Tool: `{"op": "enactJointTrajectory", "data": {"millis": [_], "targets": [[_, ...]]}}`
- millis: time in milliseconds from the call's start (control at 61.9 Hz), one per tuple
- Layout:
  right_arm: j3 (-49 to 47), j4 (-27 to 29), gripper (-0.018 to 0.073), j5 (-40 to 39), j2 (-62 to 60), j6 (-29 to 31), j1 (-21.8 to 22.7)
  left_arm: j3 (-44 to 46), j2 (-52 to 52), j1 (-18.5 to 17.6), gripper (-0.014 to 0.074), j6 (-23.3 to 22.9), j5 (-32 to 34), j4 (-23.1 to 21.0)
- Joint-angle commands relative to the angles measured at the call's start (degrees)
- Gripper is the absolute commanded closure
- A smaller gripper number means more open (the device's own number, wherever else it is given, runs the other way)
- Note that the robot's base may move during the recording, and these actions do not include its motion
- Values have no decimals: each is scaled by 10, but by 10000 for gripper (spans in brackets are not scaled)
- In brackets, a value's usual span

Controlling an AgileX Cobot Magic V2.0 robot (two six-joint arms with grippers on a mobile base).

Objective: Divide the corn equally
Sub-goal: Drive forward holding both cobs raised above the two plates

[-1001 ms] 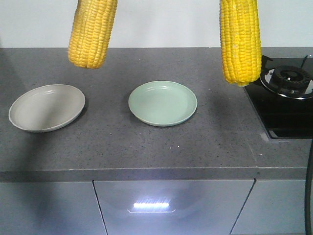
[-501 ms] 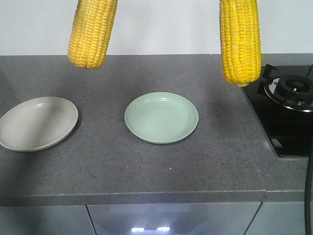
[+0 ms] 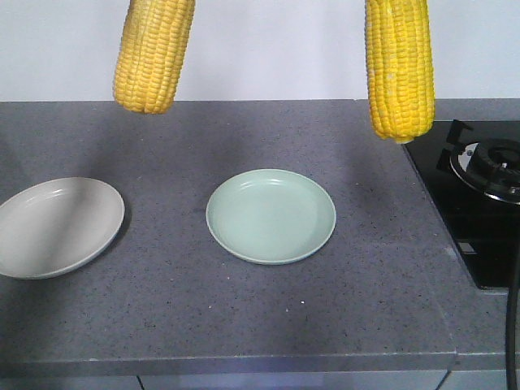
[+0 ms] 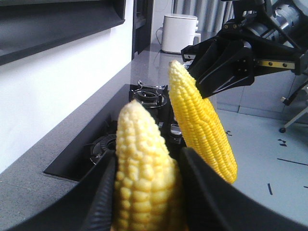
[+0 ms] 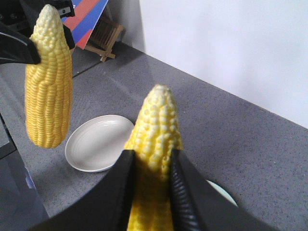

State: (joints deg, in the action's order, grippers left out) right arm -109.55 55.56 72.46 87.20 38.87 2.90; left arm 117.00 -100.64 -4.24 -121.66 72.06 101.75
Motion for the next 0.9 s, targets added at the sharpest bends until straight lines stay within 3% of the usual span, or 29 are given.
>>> {"op": "enactJointTrajectory", "data": {"millis": [0,888], "targets": [[-17,33,565,14,-20,3,3,13,29,-1,603,-14,61,2],[-17,33,565,14,-20,3,3,13,29,-1,603,-14,61,2]]}}
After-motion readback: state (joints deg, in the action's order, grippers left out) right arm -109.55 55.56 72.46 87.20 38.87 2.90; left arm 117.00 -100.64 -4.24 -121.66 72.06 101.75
